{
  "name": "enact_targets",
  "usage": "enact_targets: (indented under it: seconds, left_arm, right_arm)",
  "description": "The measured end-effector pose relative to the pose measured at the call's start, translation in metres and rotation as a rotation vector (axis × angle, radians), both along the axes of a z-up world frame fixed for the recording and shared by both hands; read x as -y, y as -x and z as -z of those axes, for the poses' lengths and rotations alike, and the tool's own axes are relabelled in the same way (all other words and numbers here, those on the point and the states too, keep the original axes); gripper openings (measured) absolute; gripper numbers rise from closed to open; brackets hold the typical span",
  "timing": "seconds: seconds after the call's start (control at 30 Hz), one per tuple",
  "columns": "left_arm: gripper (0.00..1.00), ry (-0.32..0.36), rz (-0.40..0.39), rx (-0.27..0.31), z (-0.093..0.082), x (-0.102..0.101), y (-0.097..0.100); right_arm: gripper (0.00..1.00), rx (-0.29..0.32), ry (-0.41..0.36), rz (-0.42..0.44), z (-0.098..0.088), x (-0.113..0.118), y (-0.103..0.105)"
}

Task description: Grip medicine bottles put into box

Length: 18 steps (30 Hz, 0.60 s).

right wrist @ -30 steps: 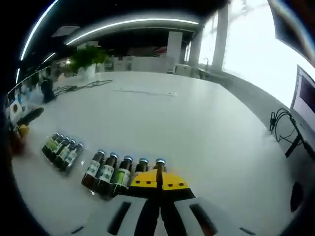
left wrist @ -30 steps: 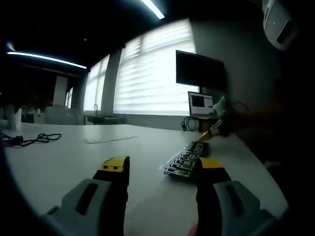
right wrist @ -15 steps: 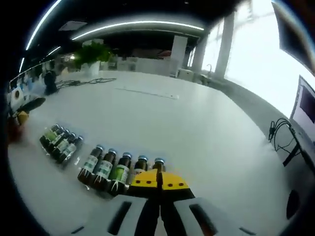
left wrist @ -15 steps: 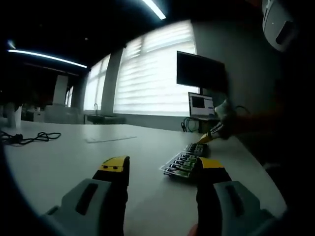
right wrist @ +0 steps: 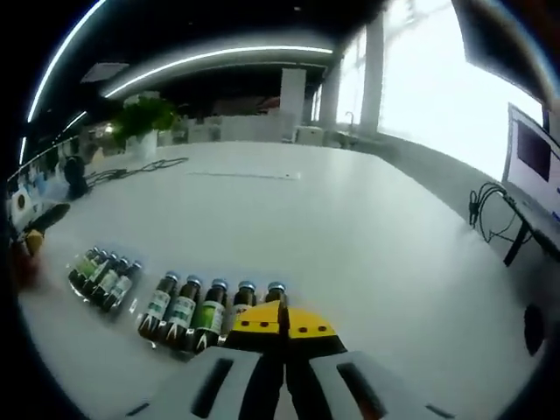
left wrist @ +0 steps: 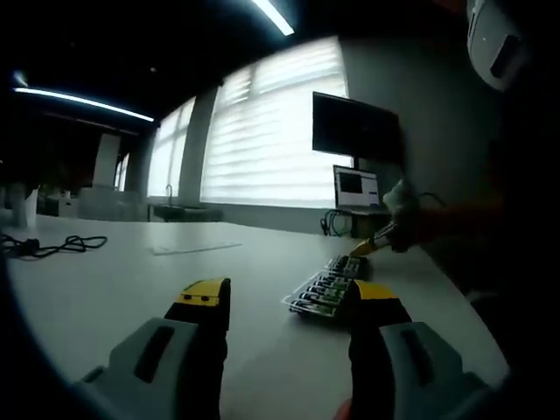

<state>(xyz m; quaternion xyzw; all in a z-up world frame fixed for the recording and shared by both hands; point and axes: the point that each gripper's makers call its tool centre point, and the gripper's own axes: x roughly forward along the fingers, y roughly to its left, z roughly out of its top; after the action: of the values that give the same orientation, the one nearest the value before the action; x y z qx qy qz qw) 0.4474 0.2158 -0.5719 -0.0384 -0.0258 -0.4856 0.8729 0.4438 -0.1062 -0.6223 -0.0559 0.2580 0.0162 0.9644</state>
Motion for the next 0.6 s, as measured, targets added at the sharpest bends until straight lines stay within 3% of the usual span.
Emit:
enact_targets:
  seconds: [0.1, 0.13, 0.23, 0.33, 0.4, 0.6]
  left_arm:
    - [0.47, -0.002, -0.002, 0.0, 0.0, 0.0, 0.0]
    - [0.47, -0.005, -0.003, 0.004, 0.0, 0.0, 0.0]
    - [0.47, -0.006, -0.006, 0.004, 0.0, 0.0, 0.0]
    - [0.47, -0.002, -0.008, 0.002, 0.0, -0.001, -0.001]
    - [0.47, -0.007, -0.007, 0.002, 0.001, -0.001, -0.001]
    - [0.47, -0.01, -0.008, 0.004, 0.002, -0.001, -0.001]
  right_arm:
    - [0.0, -0.009, -0.004, 0.018, -0.003, 0.002, 0.003]
    - [0.01, 0.021, -0.019, 0.013, -0.006, 0.0, 0.004]
    - [0.14, 0.006, -0.007, 0.012, -0.005, -0.005, 0.008]
    - [0.13, 0.026, 0.014, 0.013, -0.009, -0.018, 0.01]
    - [0.15, 0.041, -0.026, 0.014, -0.013, -0.03, 0.007]
    - [0.16, -0.023, -0.069, 0.04, 0.002, -0.039, 0.003]
